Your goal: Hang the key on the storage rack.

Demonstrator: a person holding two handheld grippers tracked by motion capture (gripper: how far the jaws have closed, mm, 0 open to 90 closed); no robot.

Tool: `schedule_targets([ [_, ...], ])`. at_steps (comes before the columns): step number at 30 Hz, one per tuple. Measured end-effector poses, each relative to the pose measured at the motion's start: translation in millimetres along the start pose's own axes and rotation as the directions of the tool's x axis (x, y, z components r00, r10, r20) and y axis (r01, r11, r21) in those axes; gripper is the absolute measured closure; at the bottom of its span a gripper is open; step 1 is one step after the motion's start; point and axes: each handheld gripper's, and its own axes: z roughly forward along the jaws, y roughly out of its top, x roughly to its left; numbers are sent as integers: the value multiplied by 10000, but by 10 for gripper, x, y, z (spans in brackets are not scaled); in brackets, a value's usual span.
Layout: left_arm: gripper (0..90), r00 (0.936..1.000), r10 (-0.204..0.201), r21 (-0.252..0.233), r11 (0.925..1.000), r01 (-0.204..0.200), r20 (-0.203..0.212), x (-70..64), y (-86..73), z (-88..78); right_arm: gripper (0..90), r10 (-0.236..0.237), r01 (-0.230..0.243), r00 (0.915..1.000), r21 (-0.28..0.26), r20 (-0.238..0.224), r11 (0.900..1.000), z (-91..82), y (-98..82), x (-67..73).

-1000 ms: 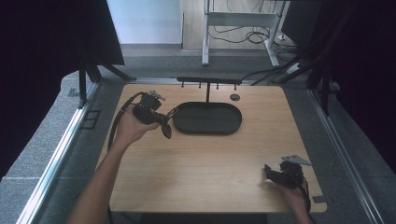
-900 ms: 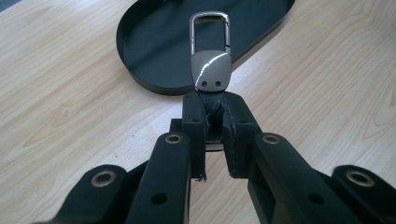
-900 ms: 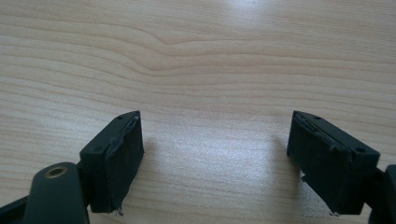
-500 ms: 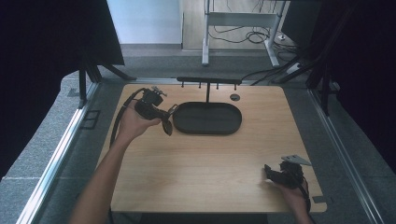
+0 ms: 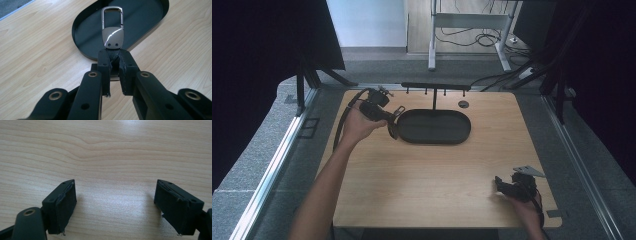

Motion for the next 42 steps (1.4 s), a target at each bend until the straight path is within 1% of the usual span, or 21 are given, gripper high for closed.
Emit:
schedule_targets([
  [7,814,10000,-27,150,9999,28,-45,-6,46,38,177,-6,6,10000,13,7,10000,2,2,1],
  [9,814,10000,-53,119,9999,54,-65,-5,62,41,176,2,-2,10000,0,17,10000,4,2,2],
  [16,814,9999,-87,-38,10000,87,-103,18,139,0,176,24,-24,10000,15,18,10000,3,3,4],
  [22,814,9999,-44,17,10000,44,-132,28,194,-21,175,29,-29,10000,16,26,10000,4,3,4],
  [27,814,9998,-58,-77,10000,56,-193,24,242,-52,174,46,-46,10000,16,33,10000,5,4,6],
  [35,814,9995,-14,21,10000,15,-311,34,304,6,171,82,-82,9999,12,94,10000,6,4,9],
  [42,814,9993,-117,31,9999,119,-364,71,344,99,170,86,-86,9999,10,100,10000,6,4,10],
])
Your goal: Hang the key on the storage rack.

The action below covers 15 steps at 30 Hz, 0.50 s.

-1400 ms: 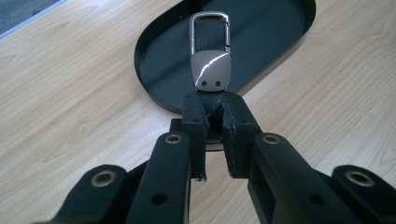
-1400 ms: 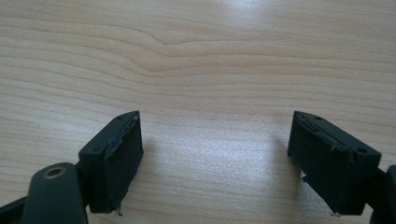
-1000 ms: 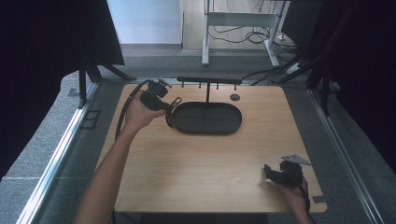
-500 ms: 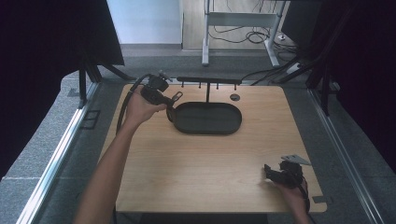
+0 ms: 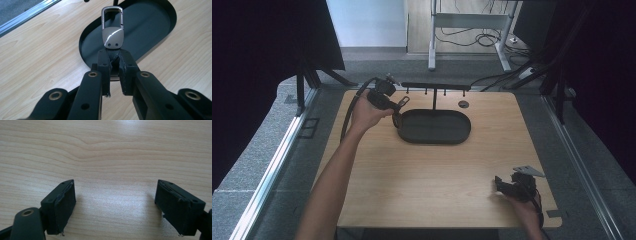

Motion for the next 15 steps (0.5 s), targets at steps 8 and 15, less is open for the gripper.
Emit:
schedule_targets([
  [8,814,9994,47,41,10000,-45,-356,39,77,73,169,33,-33,10000,4,59,10000,-2,-1,6],
  [15,814,9989,-37,-47,10000,35,-457,67,114,119,167,63,-63,9999,12,83,10000,-2,-1,9],
])
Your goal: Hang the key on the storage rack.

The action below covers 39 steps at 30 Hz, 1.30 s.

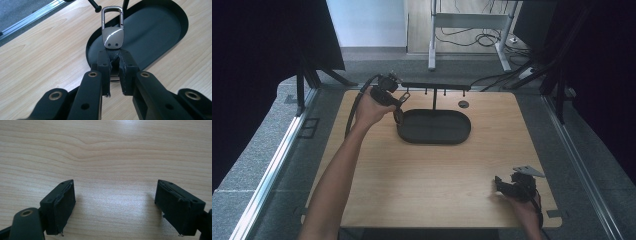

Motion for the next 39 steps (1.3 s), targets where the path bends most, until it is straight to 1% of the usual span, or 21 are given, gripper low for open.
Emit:
schedule_targets([
  [6,814,9997,-258,-32,9997,258,21,46,28,68,167,26,-26,10000,-17,20,10000,0,-2,2],
  [11,814,9998,-177,3,9998,177,-82,48,51,132,167,23,-23,10000,-7,2,10000,-2,-3,0],
  [14,814,9994,-322,-6,9995,322,-126,61,61,170,167,15,-15,10000,-14,3,10000,-3,-5,0],
  [18,814,9993,-306,21,9995,307,-191,58,73,225,167,15,-15,10000,-16,3,10000,-3,-5,-1],
  [22,814,9992,-346,108,9993,348,-213,48,87,305,167,15,-15,10000,-15,3,10000,-3,-5,-1],
  [24,815,9990,-359,230,9991,365,-274,34,81,385,167,14,-14,10000,-13,5,10000,-4,-6,0],
  [27,815,9986,-482,196,9986,487,-240,41,66,442,167,13,-13,10000,-14,8,10000,-4,-6,0],
  [29,815,9979,-613,78,9981,615,-196,48,63,473,167,21,-21,10000,-14,9,10000,-4,-6,0],
  [34,814,9978,-591,114,9982,595,-284,35,83,513,167,20,-20,10000,-16,6,10000,-4,-6,-1],
  [39,808,9981,-513,-43,9987,512,-330,19,60,541,167,26,-26,10000,-12,19,10000,-5,-7,2],
])
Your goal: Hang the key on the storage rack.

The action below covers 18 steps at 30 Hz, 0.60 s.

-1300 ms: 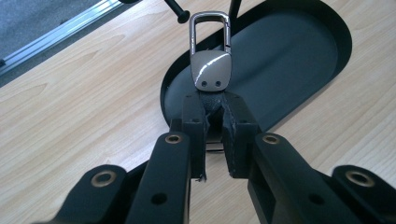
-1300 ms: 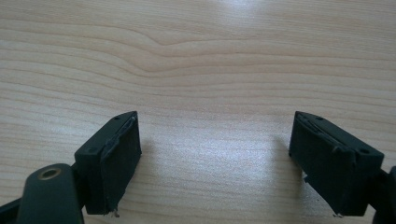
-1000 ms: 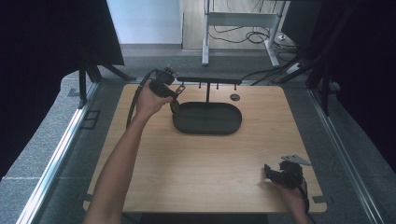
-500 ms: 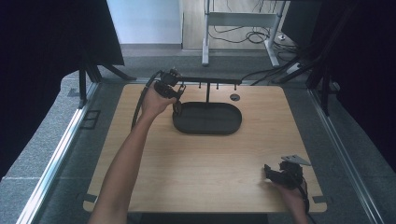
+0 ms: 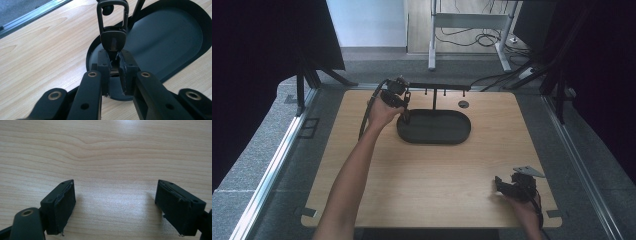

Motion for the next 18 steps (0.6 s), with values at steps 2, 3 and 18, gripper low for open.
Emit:
schedule_targets([
  [2,785,10000,48,-12,10000,-48,1,2,-4,-4,167,7,-7,10000,2,0,10000,-2,-1,2],
  [3,760,10000,62,-120,9999,-63,-54,2,-5,-13,167,3,-3,10000,-1,5,10000,-1,-1,2],
  [18,477,9983,586,-364,9976,-583,56,-2,-207,-257,166,2,-2,10000,2,2,10000,-1,-1,1],
])
